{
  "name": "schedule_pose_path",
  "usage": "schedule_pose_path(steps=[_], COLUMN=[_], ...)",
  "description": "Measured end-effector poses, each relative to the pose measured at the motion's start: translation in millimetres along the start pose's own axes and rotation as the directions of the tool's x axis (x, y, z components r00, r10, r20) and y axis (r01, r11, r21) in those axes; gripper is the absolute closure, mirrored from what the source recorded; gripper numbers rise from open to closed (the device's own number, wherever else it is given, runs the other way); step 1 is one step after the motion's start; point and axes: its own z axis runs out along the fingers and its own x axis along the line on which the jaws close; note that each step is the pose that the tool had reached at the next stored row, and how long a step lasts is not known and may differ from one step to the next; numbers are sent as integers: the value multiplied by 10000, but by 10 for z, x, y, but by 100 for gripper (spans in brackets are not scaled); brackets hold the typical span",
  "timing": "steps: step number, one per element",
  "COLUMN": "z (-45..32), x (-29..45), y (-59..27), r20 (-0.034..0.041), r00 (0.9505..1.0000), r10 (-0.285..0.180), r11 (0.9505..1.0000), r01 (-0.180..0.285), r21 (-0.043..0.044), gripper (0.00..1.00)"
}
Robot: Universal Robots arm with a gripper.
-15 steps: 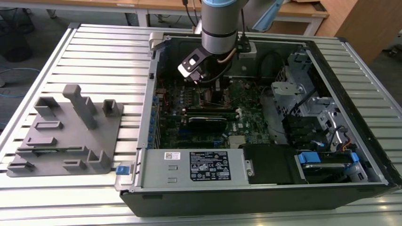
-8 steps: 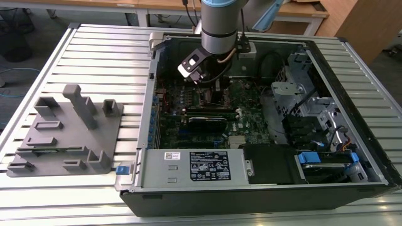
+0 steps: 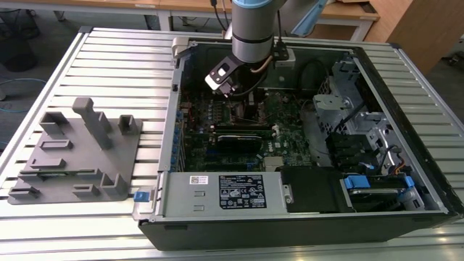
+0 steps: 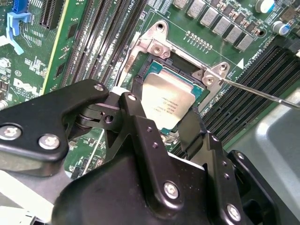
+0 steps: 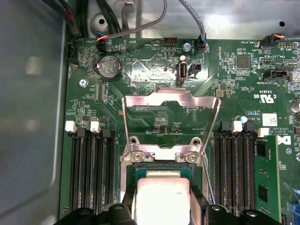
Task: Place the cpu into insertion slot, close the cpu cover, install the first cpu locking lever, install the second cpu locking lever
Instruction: 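Place the cpu into insertion slot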
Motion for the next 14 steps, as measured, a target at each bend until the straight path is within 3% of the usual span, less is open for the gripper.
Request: schedule_pose_path(steps=[14], z=[18], x=[0], y=[-2], r20=[1], r00=[10000], r10=[0], r11=[10000], r01=[0], r21=[1], gripper=[46])
